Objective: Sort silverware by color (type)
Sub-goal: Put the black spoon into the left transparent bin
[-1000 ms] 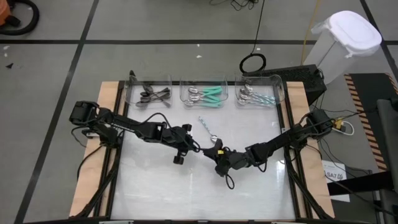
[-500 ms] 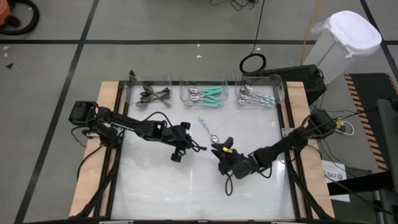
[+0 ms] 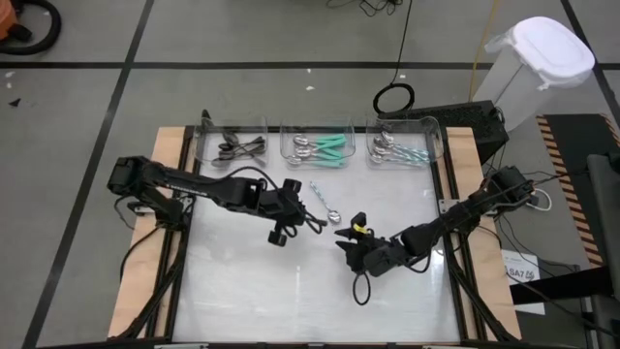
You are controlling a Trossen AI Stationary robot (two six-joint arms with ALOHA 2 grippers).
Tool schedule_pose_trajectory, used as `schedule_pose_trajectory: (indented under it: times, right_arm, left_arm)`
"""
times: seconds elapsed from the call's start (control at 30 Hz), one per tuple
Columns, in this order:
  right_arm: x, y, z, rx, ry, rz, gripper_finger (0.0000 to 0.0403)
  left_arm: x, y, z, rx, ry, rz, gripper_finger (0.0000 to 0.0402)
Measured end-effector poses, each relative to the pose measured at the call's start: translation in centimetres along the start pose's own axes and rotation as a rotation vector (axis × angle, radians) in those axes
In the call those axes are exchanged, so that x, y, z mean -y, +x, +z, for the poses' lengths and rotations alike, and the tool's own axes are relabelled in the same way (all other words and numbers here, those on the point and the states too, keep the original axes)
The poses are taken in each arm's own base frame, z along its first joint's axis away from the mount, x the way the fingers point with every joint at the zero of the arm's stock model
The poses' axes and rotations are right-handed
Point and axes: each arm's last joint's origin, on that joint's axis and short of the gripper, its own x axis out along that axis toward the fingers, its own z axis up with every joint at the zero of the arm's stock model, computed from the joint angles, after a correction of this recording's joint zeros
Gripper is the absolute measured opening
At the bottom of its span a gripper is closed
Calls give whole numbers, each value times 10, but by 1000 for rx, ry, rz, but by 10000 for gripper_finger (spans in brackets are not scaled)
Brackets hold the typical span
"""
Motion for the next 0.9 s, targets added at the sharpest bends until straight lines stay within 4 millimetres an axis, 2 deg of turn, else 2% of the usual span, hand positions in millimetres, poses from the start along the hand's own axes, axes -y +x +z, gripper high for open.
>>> schedule_pose_trajectory:
  times: [0.13, 0.3, 0.63, 0.9]
  right_arm:
    - [-1, 2, -6, -34, 7, 54, 158]
    - [-1, 3, -9, -52, 9, 101, 157]
    - [-3, 3, -14, -95, 4, 116, 157]
    - [0, 6, -17, -110, -25, 111, 157]
  left_arm:
    - [-9, -14, 11, -30, 15, 40, 8]
    - [-26, -23, 7, -123, 13, 92, 8]
    - [-73, -27, -39, -397, -118, 102, 8]
    - [-109, -40, -80, -583, -251, 110, 12]
